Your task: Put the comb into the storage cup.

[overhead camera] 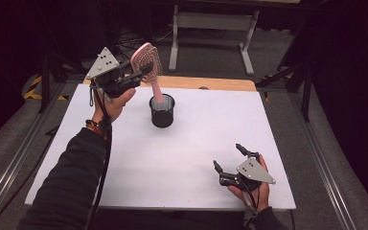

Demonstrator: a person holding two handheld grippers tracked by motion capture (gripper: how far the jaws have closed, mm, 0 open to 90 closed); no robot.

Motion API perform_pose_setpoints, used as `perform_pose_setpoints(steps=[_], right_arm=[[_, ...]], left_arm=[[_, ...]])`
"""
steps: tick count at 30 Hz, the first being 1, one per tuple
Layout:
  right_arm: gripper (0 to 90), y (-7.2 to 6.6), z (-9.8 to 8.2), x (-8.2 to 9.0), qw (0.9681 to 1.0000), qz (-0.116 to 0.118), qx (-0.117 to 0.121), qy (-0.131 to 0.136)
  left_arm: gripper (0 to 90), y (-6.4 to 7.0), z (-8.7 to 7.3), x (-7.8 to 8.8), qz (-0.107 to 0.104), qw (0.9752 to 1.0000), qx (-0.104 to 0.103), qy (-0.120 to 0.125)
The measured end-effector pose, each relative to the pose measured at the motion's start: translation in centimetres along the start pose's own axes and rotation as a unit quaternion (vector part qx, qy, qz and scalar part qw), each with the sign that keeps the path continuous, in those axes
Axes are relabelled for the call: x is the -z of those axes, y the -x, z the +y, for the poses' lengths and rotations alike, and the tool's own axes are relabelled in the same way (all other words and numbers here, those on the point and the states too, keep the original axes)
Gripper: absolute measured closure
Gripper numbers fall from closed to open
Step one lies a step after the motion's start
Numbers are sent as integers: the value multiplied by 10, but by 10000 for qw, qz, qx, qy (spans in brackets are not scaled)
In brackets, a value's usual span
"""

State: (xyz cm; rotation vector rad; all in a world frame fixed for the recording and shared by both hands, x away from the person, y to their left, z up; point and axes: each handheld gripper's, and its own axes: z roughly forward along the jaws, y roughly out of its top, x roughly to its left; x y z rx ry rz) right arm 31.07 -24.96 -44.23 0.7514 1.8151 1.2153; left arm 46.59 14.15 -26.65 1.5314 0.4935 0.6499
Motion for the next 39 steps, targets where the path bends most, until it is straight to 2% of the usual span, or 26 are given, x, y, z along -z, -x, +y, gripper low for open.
perform_pose_setpoints(steps=[7, 14, 24, 27, 32, 34, 39], right_arm=[[100, 1, 0, 0, 10000, 19, -9, -12], [100, 0, -1, -1, 10000, 60, -6, -42], [100, -1, -1, -1, 9999, 105, 35, -66], [100, -2, -1, -1, 9999, 137, 51, -90], [100, -2, -1, -2, 9998, 153, 56, -115], [99, -1, -2, -2, 9997, 201, 69, -139], [99, -2, -2, -3, 9996, 222, 69, -168]], left_arm=[[638, -6, -4, -14, 112, 9999, 28, -95], [638, -7, -13, -28, 76, 9998, -18, -202], [638, -6, -26, -46, 114, 9991, -15, -411], [638, -6, -31, -53, 162, 9990, 52, -419], [638, -5, -37, -57, 137, 9987, 75, -491], [638, -3, -39, -59, 141, 9983, 0, -564], [637, -2, -47, -65, 136, 9978, 67, -640]])
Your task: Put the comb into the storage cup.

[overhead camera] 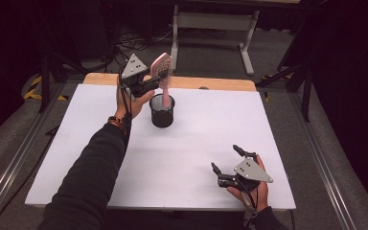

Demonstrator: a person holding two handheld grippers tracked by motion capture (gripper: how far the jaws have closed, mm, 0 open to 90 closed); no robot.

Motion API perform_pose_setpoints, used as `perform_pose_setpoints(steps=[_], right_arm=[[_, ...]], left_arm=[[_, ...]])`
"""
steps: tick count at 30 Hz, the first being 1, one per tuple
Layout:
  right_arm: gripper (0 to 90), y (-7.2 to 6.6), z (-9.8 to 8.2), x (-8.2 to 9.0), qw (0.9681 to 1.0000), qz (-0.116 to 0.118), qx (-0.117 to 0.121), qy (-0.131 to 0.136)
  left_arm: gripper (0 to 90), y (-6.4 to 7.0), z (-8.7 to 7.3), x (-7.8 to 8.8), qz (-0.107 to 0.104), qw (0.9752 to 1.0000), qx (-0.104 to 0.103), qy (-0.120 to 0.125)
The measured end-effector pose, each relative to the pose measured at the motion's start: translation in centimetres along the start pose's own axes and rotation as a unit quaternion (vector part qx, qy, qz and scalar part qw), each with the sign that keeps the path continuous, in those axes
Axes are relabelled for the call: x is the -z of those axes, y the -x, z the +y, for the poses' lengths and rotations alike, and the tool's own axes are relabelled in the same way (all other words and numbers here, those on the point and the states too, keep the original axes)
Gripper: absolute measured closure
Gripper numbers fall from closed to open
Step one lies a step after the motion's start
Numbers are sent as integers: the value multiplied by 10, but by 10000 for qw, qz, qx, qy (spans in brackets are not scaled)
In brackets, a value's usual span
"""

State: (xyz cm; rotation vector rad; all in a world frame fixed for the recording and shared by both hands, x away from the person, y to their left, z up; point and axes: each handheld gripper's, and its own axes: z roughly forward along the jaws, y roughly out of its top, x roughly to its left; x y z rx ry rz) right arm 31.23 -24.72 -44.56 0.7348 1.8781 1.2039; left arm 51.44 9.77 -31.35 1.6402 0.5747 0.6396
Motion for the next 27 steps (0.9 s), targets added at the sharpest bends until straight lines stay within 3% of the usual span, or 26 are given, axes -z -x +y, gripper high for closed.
perform_pose_setpoints(steps=[27], right_arm=[[98, -1, 1, 0, 10000, -11, 64, 29]], left_arm=[[637, 2, -34, -7, -16, 9995, 132, -302]])
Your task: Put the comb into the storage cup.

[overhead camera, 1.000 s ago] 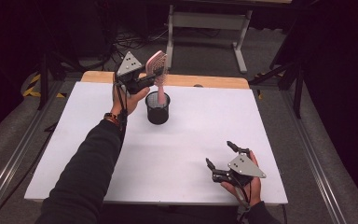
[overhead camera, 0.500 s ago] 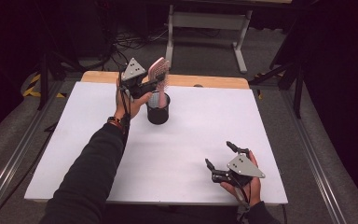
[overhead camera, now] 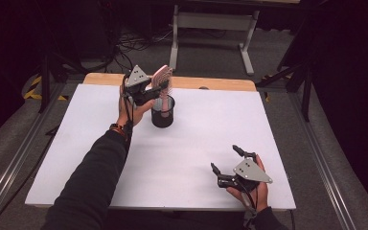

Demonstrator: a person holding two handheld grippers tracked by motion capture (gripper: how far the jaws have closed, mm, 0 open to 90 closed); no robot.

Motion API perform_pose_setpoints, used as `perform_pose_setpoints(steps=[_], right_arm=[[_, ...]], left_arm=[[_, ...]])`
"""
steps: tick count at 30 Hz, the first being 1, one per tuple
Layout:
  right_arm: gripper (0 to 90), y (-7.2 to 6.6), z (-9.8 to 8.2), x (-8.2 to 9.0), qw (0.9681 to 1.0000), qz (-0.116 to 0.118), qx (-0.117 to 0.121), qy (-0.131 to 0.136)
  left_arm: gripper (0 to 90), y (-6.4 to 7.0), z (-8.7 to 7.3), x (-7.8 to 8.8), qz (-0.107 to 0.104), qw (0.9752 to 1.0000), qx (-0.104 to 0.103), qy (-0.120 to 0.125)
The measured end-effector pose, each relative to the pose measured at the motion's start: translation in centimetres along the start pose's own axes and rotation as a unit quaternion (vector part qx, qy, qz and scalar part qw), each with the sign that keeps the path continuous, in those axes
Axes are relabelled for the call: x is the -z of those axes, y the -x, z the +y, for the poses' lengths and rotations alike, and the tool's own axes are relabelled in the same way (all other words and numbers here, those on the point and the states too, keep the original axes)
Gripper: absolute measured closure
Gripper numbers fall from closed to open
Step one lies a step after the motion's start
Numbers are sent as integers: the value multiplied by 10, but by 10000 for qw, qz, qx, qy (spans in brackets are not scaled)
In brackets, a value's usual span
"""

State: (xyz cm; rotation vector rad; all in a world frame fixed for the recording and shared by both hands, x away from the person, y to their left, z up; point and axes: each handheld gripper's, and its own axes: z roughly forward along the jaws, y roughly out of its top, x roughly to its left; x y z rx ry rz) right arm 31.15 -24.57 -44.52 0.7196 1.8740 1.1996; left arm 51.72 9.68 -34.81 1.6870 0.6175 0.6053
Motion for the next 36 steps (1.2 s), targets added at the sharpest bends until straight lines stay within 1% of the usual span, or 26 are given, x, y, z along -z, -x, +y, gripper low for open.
perform_pose_setpoints(steps=[1, 2, 4, 7, 9, 11, 13, 15, 17, 20, 22, 30, 31, 32, 36], right_arm=[[98, 0, 0, 0, 10000, 24, 0, 5], [98, 0, 0, 0, 10000, 33, -13, 8], [98, 0, 0, 0, 10000, 27, -2, -1], [95, -1, 0, 0, 10000, 18, 34, -62], [96, -1, 0, -1, 10000, 18, 49, -54], [96, -2, 0, -1, 10000, 28, 59, -73], [96, -2, 0, -1, 9999, 26, 60, -106], [96, -3, 0, -1, 9999, 24, 57, -90], [96, -2, 0, -1, 9999, 39, 57, -100], [96, -2, 0, -2, 9999, 54, 60, -103], [96, -2, -1, -2, 9999, 51, 75, -103], [96, -3, -1, -3, 9999, 56, 78, -136], [96, -3, -1, -3, 9999, 53, 79, -142], [96, -3, -1, -3, 9998, 51, 82, -146], [97, -3, -1, -3, 9998, 42, 108, -165]], left_arm=[[637, 0, -1, 0, -23, 10000, 12, -21], [637, 0, -2, 0, -22, 10000, -20, -66], [637, 0, -5, -1, 12, 10000, -21, -93], [637, -1, -9, -1, 6, 9999, 45, -110], [636, -1, -11, -1, -1, 9999, 82, -133], [636, -1, -13, -1, -12, 9998, 89, -164], [636, 0, -14, -1, 4, 9998, 98, -158], [636, -1, -16, -2, -29, 9997, 140, -178], [635, -2, -17, -2, 0, 9997, 131, -194], [635, -3, -18, -1, -1, 9997, 189, -162], [635, -4, -19, -1, -11, 9997, 186, -163], [621, -8, -21, 2, 84, 9995, 245, -155], [619, -9, -22, 2, 127, 9995, 258, -159], [618, -11, -22, 2, 117, 9994, 271, -156], [608, -15, -24, 3, 191, 9992, 296, -185]])
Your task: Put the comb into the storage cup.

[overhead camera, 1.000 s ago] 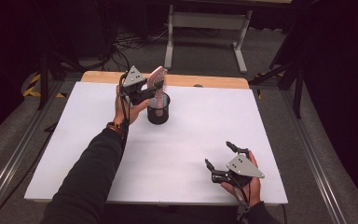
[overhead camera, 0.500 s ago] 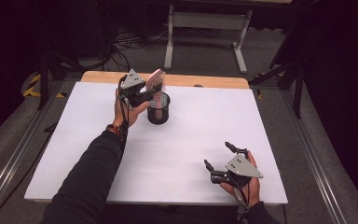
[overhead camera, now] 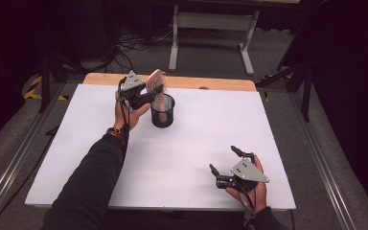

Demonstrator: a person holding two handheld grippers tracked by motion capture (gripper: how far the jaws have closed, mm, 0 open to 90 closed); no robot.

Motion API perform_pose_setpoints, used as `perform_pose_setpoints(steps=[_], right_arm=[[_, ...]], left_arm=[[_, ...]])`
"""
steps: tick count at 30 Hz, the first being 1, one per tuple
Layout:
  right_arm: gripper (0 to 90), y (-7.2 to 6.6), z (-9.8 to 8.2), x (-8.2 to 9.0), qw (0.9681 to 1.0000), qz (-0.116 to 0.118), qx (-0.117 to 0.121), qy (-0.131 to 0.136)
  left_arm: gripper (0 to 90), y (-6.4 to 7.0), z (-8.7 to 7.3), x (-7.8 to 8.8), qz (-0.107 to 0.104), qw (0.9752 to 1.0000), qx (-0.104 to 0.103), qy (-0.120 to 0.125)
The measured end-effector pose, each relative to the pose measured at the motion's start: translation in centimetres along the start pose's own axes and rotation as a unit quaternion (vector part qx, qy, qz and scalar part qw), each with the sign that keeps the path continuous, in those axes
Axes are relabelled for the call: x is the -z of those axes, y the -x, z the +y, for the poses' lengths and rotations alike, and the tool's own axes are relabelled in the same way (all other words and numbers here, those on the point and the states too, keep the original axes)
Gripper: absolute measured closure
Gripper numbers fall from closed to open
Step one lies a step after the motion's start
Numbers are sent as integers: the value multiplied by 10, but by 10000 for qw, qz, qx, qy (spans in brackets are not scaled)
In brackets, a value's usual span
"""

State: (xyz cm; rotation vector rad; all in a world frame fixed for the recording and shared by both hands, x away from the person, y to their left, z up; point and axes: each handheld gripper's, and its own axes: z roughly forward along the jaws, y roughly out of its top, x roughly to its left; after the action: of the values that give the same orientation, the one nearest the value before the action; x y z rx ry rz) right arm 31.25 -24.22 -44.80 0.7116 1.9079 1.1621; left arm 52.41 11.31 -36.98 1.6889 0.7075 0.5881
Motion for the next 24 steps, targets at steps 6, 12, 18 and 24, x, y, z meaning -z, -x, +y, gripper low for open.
perform_pose_setpoints(steps=[6, 12, 18, 24], right_arm=[[98, -1, 0, 0, 10000, -4, 3, -27], [98, -1, 0, -1, 10000, 1, 39, -72], [98, -2, -1, -2, 10000, 6, 41, -89], [98, -2, -1, -2, 9999, -5, 44, -90]], left_arm=[[593, -10, -4, 3, 94, 9998, 164, 9], [584, -23, -11, 7, 171, 9986, 497, 62], [572, -33, -20, 11, 243, 9967, 772, 102], [567, -38, -24, 14, 238, 9958, 876, 107]])
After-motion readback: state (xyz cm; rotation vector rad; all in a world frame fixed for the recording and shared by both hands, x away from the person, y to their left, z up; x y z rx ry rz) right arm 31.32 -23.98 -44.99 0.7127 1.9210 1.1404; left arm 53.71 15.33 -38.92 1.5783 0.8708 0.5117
